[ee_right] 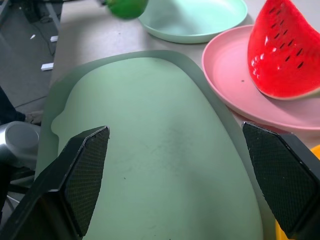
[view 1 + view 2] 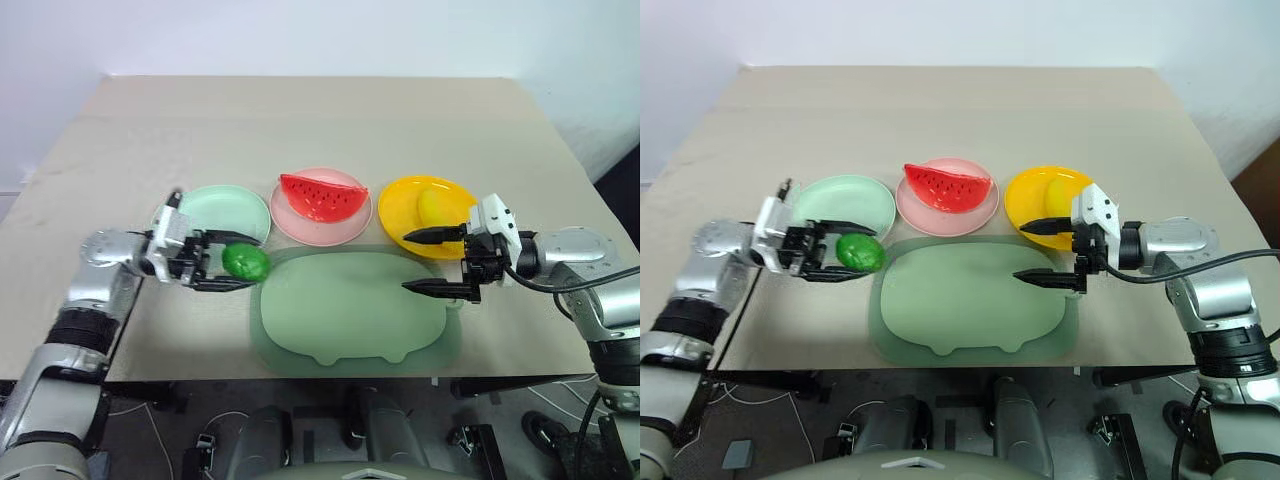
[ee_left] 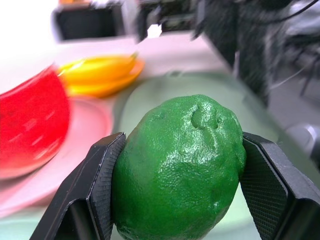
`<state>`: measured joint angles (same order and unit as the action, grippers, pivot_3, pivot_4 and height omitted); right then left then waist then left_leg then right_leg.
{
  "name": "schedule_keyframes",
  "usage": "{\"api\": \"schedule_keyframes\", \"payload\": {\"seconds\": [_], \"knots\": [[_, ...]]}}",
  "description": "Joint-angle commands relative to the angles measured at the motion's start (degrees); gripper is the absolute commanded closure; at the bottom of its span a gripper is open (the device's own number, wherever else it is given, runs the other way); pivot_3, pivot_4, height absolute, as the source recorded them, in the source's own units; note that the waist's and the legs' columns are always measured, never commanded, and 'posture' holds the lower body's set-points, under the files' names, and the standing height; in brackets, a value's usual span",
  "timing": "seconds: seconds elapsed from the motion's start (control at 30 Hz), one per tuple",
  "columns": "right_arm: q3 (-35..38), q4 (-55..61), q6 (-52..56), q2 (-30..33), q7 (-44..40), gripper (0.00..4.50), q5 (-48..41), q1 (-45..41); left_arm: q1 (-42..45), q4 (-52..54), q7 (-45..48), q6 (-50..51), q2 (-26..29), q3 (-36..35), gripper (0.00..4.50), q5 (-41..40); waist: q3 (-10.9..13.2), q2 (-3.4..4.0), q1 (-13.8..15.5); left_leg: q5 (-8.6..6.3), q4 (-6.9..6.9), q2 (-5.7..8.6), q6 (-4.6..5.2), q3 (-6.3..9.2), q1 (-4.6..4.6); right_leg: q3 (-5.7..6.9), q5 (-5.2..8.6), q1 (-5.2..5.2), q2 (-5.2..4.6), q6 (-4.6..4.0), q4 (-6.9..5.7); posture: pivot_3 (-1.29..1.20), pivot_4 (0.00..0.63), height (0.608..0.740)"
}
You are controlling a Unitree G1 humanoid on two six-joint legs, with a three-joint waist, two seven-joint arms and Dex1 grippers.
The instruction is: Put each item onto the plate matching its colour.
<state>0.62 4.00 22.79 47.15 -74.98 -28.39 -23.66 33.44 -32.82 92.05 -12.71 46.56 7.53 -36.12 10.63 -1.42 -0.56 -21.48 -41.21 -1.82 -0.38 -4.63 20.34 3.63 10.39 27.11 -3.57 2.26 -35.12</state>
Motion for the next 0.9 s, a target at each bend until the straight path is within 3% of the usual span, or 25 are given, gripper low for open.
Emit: {"api": "schedule_keyframes", "payload": {"seconds": [0.03,0.37,0.9], "knots": [[1.6,-0.2,-1.2,-0.2,-0.2,0.0,-0.6,-0.8,1.2,-3.6,-2.0,0.7,1.1,-5.1,1.48,3.0,0.0,0.0,0.0,0.0,0.0,0.0,0.0,0.0,0.0,0.0,0.0,0.0,0.0,0.0,0.0,0.0,0.15,0.736],[1.4,0.9,1.4,-2.9,0.8,0.0,-3.4,-2.5,0.4,-12.0,-13.9,2.6,2.2,-12.3,1.48,11.4,0.0,-0.01,0.1,0.01,-0.01,0.0,-0.01,-0.03,0.02,0.02,0.0,-0.01,-0.02,0.0,0.0,0.0,0.15,0.736],[1.7,1.1,-0.9,-5.4,0.0,0.0,-4.7,-4.3,-0.3,-12.5,-21.9,6.6,-0.1,-12.2,1.48,19.1,0.0,-0.01,0.1,0.02,-0.01,0.0,-0.04,-0.08,-0.03,0.02,-0.01,-0.01,-0.04,0.01,-0.07,0.0,0.15,0.736]]}}
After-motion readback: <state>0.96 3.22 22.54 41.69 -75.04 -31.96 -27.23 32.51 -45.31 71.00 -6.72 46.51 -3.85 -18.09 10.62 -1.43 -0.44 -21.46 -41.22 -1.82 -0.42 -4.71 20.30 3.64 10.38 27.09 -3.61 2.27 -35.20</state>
